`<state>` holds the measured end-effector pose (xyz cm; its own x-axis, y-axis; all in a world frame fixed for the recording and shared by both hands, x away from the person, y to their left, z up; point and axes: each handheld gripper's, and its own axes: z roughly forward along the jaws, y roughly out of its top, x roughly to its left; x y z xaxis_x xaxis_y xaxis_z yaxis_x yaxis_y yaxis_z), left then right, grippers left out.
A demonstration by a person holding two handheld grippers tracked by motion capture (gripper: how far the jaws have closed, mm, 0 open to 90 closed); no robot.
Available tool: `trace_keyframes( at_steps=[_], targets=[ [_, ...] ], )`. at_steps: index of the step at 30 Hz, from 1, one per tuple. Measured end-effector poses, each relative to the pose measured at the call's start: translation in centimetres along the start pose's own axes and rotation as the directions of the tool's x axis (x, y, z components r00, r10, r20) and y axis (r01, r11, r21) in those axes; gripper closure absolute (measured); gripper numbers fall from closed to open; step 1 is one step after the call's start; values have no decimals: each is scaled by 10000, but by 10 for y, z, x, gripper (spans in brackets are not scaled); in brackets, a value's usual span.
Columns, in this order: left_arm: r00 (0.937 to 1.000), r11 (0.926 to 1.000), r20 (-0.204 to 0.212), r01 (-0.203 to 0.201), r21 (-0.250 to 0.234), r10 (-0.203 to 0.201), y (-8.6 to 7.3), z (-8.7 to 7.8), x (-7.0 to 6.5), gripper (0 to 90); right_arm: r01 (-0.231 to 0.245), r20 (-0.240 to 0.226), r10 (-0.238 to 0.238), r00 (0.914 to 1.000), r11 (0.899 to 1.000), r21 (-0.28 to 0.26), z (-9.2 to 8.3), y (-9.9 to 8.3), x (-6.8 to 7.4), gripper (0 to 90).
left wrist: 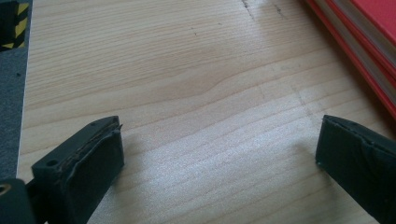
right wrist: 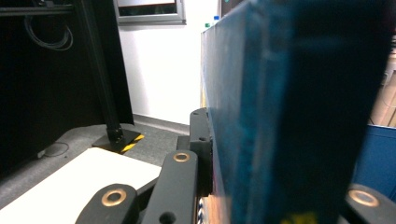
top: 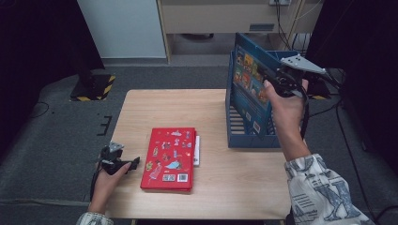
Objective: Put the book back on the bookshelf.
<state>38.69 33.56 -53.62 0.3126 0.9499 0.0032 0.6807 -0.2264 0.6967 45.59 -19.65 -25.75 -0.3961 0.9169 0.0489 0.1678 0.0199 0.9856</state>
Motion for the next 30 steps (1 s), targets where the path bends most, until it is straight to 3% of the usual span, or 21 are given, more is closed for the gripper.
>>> trace_keyframes(
  at_steps=[7, 20, 30],
  targets=[
    [10000, 10000, -9, 9, 14, -9, 0, 0, 0, 0, -150, 158, 150, 9998, 9999, 43, 14, -3, -3, 828],
    [10000, 10000, -21, 32, 15, -32, 1, 1, -1, 0, -112, 328, 107, 9994, 9998, 150, 26, -6, -4, 828],
    [10000, 10000, -13, 3, 29, -3, 1, 1, -1, 0, -388, 505, 375, 9980, 9989, 256, 36, -5, -7, 827]
  ],
)
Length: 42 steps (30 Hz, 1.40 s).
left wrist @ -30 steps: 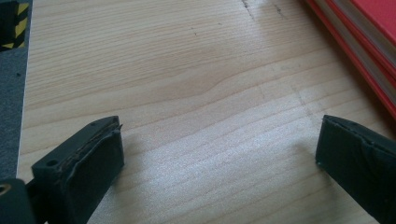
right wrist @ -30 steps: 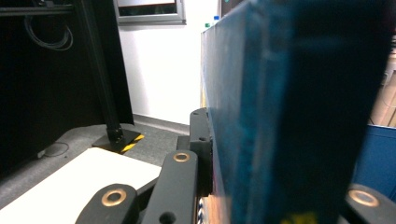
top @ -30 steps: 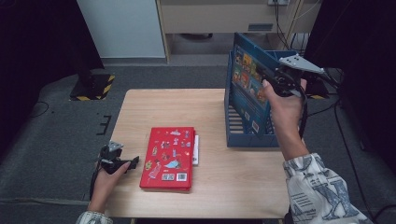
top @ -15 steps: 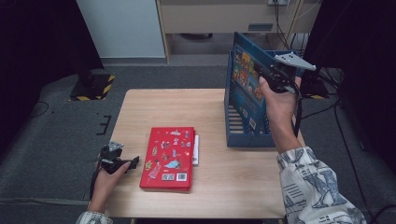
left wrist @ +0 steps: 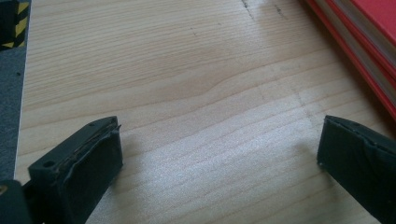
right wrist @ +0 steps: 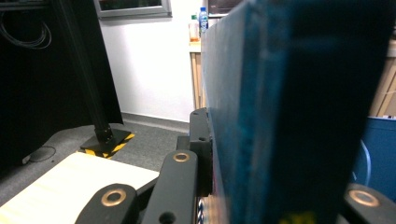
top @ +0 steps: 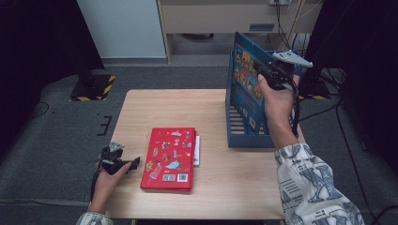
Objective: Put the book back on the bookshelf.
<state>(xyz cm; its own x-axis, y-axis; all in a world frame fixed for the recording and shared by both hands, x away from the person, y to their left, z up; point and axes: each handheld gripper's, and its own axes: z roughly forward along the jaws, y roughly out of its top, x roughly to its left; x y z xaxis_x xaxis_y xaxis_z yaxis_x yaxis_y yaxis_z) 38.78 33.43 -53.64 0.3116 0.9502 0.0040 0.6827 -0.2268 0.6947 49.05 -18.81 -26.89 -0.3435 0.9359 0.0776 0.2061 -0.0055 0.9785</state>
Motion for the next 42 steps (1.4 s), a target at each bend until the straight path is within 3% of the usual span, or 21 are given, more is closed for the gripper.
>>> trace_keyframes(
  at_steps=[19, 42],
  targets=[
    [10000, 10000, -13, 19, 3, -19, 0, 0, -1, 0, 100, 70, -99, 9999, 9999, -38, 4, 0, 2, 826],
    [10000, 10000, -17, 18, 7, -18, 0, 0, -1, 0, -100, 333, 100, 9994, 9999, -14, 19, -12, 3, 826]
  ],
)
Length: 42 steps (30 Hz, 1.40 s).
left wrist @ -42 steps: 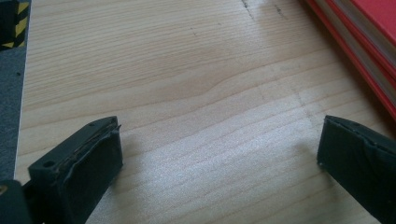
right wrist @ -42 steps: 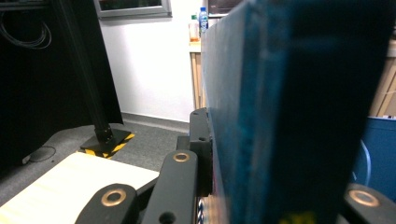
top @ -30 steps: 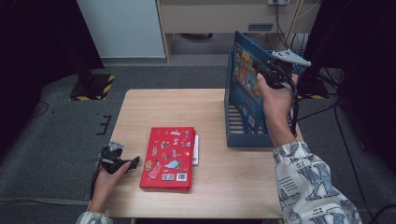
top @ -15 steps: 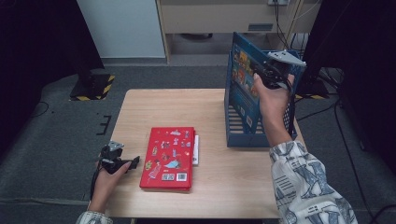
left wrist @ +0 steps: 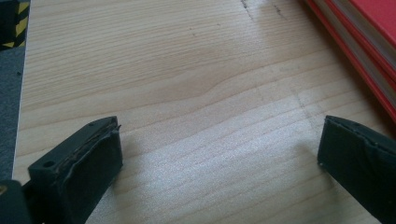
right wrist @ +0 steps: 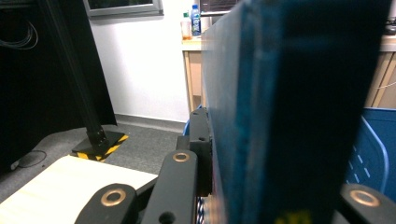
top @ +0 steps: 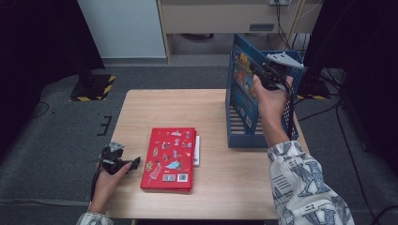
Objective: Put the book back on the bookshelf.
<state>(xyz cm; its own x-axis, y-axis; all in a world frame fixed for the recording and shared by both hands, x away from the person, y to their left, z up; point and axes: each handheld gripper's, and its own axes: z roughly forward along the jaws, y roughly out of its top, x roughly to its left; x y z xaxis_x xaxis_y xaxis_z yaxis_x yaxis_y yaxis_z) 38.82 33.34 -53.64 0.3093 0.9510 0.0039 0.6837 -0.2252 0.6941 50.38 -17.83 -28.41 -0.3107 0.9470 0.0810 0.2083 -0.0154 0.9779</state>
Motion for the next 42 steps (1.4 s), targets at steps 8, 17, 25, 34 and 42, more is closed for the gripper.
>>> trace_keyframes(
  at_steps=[8, 17, 25, 34, 42],
  targets=[
    [10000, 10000, 0, -8, 1, 8, 0, 0, 0, 0, -107, 34, 107, 9999, 9999, 29, 6, -3, -1, 825],
    [10000, 10000, 4, -15, 1, 15, 0, 0, 0, 0, -115, 124, 114, 9999, 9999, 37, 12, -7, -1, 826],
    [10000, 10000, 18, -28, -11, 28, 0, 1, -1, 0, -19, 215, 19, 9998, 10000, 31, 15, -19, 1, 825],
    [10000, 10000, 31, -44, -8, 44, 1, 1, -1, 0, -116, 178, 113, 9998, 9998, 152, 20, -40, -2, 826],
    [10000, 10000, 41, -52, -10, 52, 1, 1, -1, 0, -32, 209, 28, 9998, 9998, 177, 19, -54, -1, 822]
  ],
)
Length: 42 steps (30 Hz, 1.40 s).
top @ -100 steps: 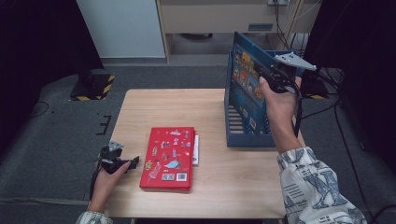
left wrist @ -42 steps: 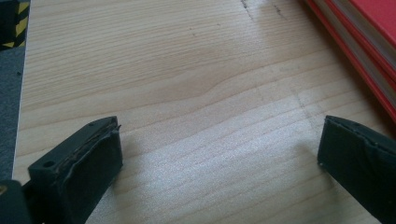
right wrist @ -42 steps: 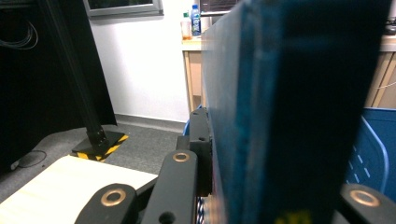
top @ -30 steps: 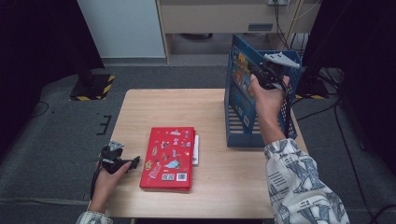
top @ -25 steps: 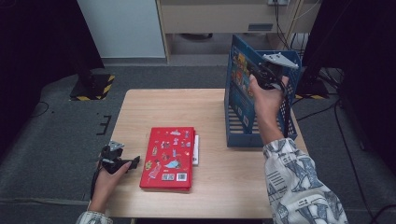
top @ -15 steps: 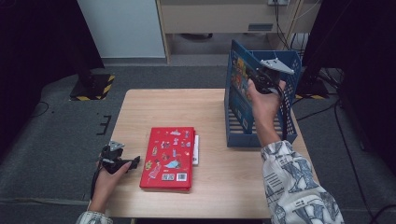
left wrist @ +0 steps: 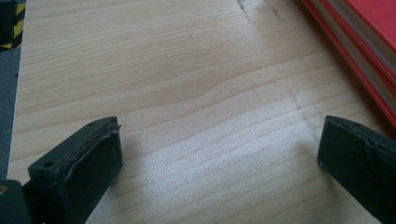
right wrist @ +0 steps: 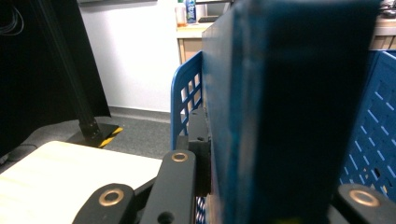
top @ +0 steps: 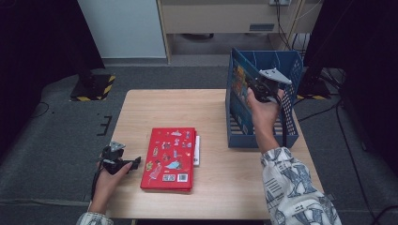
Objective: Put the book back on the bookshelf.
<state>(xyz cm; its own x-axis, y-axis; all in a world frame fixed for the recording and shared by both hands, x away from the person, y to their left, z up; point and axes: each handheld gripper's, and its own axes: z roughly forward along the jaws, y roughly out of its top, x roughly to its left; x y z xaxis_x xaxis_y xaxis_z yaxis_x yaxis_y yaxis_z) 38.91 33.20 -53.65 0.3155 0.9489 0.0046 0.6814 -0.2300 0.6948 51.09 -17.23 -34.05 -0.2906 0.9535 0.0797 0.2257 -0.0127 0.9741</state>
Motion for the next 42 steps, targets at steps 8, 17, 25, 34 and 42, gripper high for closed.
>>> trace_keyframes(
  at_steps=[8, 17, 25, 34, 42],
  targets=[
    [10000, 10000, 4, 14, -15, -14, 0, 0, -1, 0, 254, -25, -253, 9997, 9992, 304, -12, -6, 5, 814],
    [10000, 10000, 32, -21, 2, 21, 0, 0, -2, 0, 502, -101, -496, 9987, 9958, 767, -29, -14, 13, 796],
    [10000, 10000, 56, -60, 7, 60, 1, 1, -2, 0, 481, -216, -462, 9987, 9945, 931, -29, -10, 13, 781],
    [10000, 10000, 64, -51, 4, 51, 1, 1, -3, 0, 679, -302, -655, 9974, 9940, 856, -31, 3, 12, 776],
    [10000, 10000, 76, -60, 3, 60, 1, 1, -3, 0, 837, -265, -815, 9963, 9918, 969, -31, 10, 14, 783]
  ],
)
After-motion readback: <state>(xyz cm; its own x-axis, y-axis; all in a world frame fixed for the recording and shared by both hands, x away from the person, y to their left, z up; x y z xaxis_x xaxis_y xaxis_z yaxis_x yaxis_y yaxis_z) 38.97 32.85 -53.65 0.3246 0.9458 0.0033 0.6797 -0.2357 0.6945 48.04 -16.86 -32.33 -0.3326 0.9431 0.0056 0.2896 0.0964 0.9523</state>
